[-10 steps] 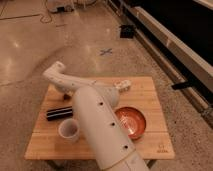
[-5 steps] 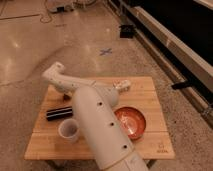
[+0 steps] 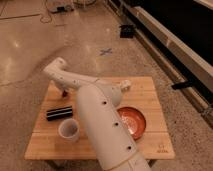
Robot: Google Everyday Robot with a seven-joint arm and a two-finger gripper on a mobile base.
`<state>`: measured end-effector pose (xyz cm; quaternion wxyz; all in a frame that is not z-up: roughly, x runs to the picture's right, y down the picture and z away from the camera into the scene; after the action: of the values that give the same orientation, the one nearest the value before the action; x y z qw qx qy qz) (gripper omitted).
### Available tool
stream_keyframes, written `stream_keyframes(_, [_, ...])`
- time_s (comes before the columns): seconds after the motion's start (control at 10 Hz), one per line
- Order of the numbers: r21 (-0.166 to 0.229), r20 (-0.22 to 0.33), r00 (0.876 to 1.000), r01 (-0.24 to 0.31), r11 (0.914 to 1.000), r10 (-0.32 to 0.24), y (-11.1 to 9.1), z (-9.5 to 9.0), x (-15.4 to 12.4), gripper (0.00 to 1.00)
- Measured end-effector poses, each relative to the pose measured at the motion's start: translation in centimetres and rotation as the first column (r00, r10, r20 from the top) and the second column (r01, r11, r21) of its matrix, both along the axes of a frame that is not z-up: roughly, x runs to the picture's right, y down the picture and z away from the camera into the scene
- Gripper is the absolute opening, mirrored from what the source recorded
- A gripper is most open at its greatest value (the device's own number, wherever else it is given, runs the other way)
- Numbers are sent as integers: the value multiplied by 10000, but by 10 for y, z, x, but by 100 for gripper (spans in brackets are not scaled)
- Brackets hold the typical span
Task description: Place the pepper in the ceramic cup
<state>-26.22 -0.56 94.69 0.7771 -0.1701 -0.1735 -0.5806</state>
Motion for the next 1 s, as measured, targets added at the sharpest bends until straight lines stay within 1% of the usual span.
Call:
stream_keyframes(0.2, [20,464,9984,-337,9994,336,-7,-29,2,0])
stream_keyframes(0.3, [39,673,9966,-486,9988,482,-6,-42,2,0])
stream_keyframes(0.4, [22,975,9934,-603,9982,598,0,-61,0,0])
stream_keyframes(0.6, [-58,1459,9875,-591,9982,593,12,-88,-5,0])
stream_keyframes(0.7, [-167,1750,9829,-554,9983,575,19,-103,-6,0])
stream_keyframes(0.9, [-331,2108,9764,-401,9986,462,26,-120,-5,0])
stream_keyframes(1.0, [-475,2265,9732,-305,9984,405,29,-128,-5,0])
